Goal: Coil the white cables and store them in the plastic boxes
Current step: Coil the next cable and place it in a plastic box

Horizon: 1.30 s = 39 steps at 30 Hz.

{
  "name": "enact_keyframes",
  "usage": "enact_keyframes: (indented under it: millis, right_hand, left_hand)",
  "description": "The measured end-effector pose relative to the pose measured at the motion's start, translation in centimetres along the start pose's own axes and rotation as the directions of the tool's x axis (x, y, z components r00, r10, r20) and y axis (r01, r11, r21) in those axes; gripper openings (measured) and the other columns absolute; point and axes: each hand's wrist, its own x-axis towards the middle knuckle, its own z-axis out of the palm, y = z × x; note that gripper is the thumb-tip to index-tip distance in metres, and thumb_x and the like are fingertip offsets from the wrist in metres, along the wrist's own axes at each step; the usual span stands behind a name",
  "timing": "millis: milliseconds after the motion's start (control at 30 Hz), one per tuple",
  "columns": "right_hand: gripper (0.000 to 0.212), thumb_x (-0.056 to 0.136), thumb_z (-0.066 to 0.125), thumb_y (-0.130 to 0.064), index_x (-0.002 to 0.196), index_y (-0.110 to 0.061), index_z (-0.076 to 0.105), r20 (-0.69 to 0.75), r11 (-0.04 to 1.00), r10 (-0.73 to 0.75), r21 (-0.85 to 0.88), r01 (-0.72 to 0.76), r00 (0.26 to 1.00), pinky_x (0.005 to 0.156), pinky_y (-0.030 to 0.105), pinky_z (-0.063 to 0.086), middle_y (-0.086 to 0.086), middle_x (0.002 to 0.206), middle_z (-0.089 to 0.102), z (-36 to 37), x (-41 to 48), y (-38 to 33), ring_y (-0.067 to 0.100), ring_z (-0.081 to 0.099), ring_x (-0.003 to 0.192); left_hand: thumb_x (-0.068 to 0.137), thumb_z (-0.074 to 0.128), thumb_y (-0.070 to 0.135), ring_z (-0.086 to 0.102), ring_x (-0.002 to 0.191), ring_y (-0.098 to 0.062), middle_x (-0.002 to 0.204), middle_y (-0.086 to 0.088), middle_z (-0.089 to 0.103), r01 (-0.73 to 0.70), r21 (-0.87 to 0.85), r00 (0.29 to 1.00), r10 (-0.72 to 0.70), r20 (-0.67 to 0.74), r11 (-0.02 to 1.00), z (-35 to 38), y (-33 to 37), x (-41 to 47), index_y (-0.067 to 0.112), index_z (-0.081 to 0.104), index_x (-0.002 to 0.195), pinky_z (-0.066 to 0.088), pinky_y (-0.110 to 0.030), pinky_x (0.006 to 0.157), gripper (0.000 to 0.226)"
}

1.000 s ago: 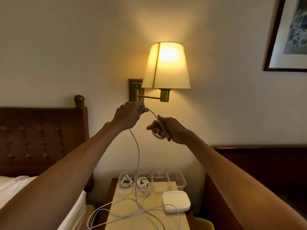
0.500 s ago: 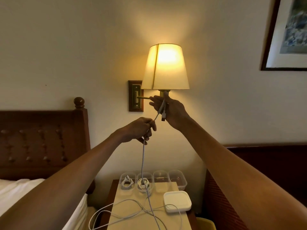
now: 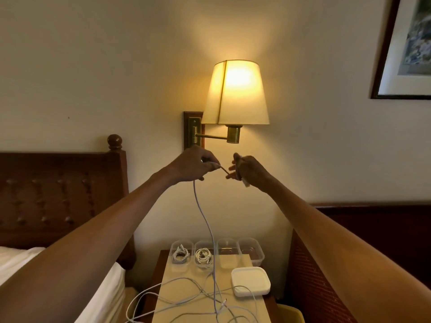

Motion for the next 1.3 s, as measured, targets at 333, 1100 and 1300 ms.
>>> enact_keyframes:
  millis: [333,1100,1300]
  right_hand:
    - [0.048,0.107,0.025,-0.028,0.09,-0.002,0.061,0.304,0.958,0.006,0.271,-0.092,0.953,0.053,0.015,0.044,0.004,0.076,0.068,1.3,-2.4,0.1,0.01,0.056,0.056]
    - [0.037,0.106,0.03,-0.028,0.091,-0.01,0.058,-0.212,0.768,-0.09,0.607,0.203,0.973,0.091,0.034,0.051,0.019,0.114,0.066,-1.0,0.0,-3.8,0.032,0.063,0.105]
    - [0.04,0.107,0.029,-0.029,0.109,-0.004,0.059,-0.316,0.927,-0.195,0.249,0.279,0.929,0.062,0.018,0.037,-0.003,0.074,0.052,-0.7,1.0,-3.2,0.01,0.045,0.065]
  left_hand:
    - [0.079,0.081,0.026,0.064,0.084,-0.013,0.094,0.001,0.069,-0.007,-0.11,0.987,-0.011,-0.161,0.994,-0.4,-1.3,0.7,0.013,0.074,0.094,0.053,-0.021,0.056,0.02]
    - [0.107,0.036,0.021,0.066,0.068,-0.02,0.08,-0.007,0.057,0.324,-0.219,0.939,-0.285,0.192,0.92,4.8,-3.4,-1.5,0.009,0.059,0.11,0.058,-0.044,0.079,0.026]
    - [0.105,0.044,0.028,0.034,0.051,-0.013,0.065,-0.005,0.04,0.193,-0.249,0.977,-0.162,0.139,0.949,4.3,-2.4,-0.9,0.018,0.064,0.121,0.035,-0.025,0.049,0.027]
